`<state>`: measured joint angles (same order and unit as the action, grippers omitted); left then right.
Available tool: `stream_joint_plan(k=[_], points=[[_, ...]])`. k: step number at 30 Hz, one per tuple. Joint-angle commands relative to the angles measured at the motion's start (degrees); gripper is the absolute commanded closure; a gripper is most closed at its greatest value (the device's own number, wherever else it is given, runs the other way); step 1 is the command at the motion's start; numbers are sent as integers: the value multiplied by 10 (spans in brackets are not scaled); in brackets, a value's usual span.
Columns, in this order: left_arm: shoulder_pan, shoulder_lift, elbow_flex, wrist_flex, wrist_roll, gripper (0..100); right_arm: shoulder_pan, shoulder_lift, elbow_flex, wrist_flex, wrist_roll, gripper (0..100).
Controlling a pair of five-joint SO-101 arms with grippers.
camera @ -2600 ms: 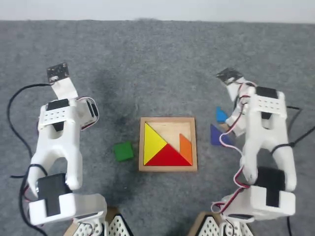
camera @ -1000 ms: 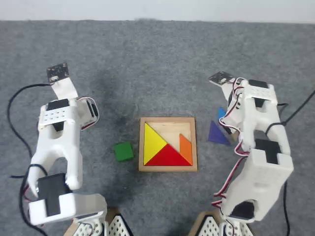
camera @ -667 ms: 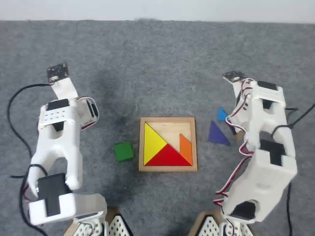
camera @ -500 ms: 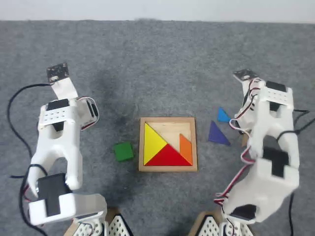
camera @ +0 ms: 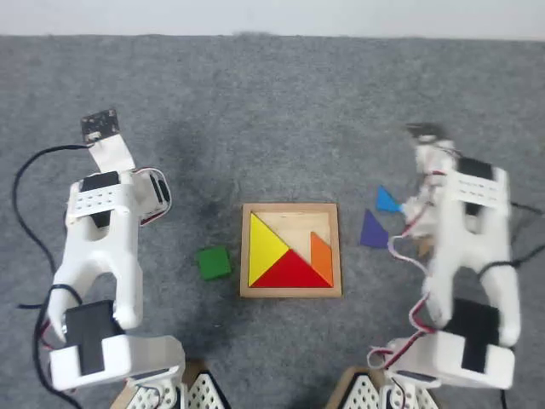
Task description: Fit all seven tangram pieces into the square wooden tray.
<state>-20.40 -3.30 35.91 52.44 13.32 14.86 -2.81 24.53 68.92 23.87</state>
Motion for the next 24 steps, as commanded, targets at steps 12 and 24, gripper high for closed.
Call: stream_joint_plan(k=[12,24], points=[[4,-4,-3,-9,5,848,4,147,-4,-92,-23,786],[5,-4,-3,-11,7,848,-65,154,7,-65,-3,805]])
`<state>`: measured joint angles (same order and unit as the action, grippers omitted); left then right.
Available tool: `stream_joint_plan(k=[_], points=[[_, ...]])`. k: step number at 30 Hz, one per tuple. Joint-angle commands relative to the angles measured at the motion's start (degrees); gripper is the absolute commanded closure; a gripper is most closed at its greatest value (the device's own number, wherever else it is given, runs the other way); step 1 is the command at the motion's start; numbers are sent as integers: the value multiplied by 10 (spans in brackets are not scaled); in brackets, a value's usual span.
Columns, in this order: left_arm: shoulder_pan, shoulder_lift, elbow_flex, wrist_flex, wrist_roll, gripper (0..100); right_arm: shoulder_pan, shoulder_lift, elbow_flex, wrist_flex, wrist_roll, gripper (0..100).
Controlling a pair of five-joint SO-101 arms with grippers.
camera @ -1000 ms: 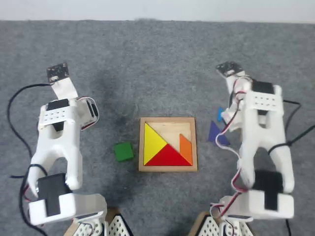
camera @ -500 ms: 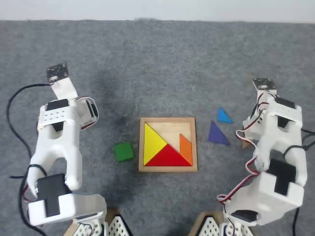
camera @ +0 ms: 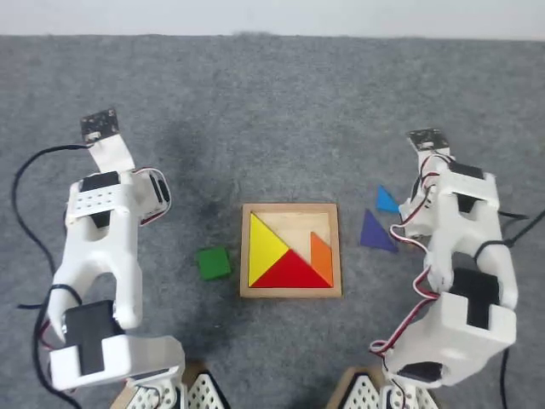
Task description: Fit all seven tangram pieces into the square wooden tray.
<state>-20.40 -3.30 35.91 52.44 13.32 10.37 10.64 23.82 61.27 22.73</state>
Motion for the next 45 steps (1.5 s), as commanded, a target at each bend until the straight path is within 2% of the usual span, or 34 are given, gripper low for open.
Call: stream_joint_plan(k=[1,9,18,21,29,36,45], points=[[5,-4,-3,-11,7,848,-24,20,15,12,11,816],[5,-4,-3,-10,5,848,-55,4,16,36,11,825],[5,-4,-3,-10,4,848,-78,-129,30,79,-18,825],[5,-4,-3,-9,6,848,-91,-131,45,75,-18,824],[26,-4,8,-11,7,848,-62,-52,41,29,-18,824],[41,-4,15,-14,7,848,-26,-87,40,31,-20,824],[42,-4,24,-28,7,848,-25,-104,32,30,-33,824]])
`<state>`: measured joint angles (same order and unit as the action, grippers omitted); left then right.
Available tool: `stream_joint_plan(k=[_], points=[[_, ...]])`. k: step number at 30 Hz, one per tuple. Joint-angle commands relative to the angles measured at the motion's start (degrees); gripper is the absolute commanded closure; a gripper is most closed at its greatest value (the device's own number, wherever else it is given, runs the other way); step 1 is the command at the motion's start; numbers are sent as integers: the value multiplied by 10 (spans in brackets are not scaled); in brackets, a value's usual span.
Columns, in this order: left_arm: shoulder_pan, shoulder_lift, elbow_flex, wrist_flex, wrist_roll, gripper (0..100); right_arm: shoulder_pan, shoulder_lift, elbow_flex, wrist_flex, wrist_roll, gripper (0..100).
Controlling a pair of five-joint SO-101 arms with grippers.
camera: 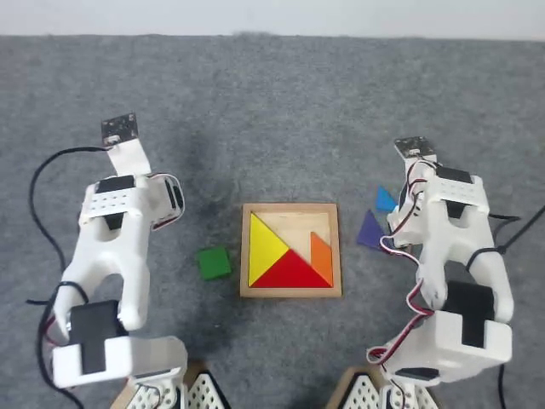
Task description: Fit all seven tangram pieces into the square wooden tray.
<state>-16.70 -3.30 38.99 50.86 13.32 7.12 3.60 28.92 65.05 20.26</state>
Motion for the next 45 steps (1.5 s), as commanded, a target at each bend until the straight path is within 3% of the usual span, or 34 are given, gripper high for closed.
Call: stream_joint_plan(k=[1,16,25,34,45], points=[[5,-4,-7,-12,7,848,7,-34,-21,-6,-9,824],[5,-4,-7,-12,7,848,6,-30,-76,24,-11,824],[5,-4,-7,-12,7,848,-9,80,-94,12,-6,824],[5,-4,-7,-13,7,848,-79,30,-23,9,5,824],[23,-4,-5,-12,8,848,-80,13,15,-9,5,837]])
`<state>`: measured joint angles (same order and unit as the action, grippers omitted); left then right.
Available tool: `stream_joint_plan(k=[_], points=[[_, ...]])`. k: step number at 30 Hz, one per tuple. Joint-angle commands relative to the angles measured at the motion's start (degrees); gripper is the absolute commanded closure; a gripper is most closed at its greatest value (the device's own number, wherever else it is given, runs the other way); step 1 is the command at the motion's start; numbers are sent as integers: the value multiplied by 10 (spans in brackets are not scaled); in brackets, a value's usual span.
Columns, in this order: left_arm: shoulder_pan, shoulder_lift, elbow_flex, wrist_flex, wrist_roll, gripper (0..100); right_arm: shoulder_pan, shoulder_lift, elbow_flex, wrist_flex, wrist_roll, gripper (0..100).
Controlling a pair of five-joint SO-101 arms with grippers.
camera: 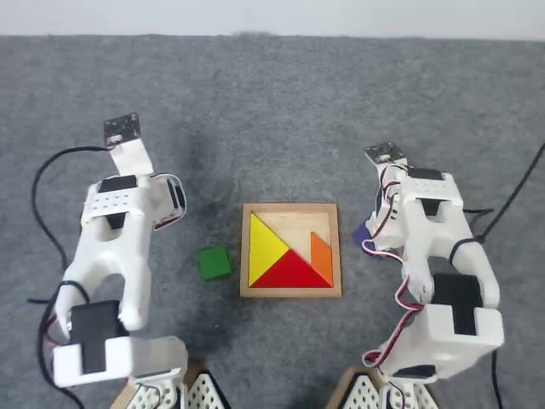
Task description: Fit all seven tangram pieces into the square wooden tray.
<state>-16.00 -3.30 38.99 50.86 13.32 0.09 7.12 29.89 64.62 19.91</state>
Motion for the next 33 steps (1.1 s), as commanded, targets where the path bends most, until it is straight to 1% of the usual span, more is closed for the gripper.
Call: stream_joint_plan(k=[1,5,10,14,17,20,23,25,27,30,32,33], points=[[18,-4,-5,-12,8,848,-9,-22,4,-5,9,856],[19,-4,-5,-12,8,848,-8,-23,2,-5,9,931],[19,-4,-5,-12,8,848,-5,-23,-11,0,9,937],[16,-4,-7,-12,7,848,14,-29,-51,40,7,947],[12,-10,-8,-13,7,848,11,-81,-64,64,3,992],[-6,-6,-10,-25,4,848,-6,-176,-63,85,-21,988],[-28,-4,-7,-55,4,848,-46,-263,-62,107,-33,987],[-38,-4,-7,-59,3,848,-96,-287,-51,108,-39,987],[-40,-4,-7,-58,3,848,-160,-277,-45,102,-70,987],[-40,-4,-7,-57,3,848,-247,-225,-43,82,-112,987],[-40,-4,-7,-57,3,848,-287,-184,-42,65,-133,987],[-40,-4,-7,-57,3,848,-296,-167,-42,58,-141,987]])
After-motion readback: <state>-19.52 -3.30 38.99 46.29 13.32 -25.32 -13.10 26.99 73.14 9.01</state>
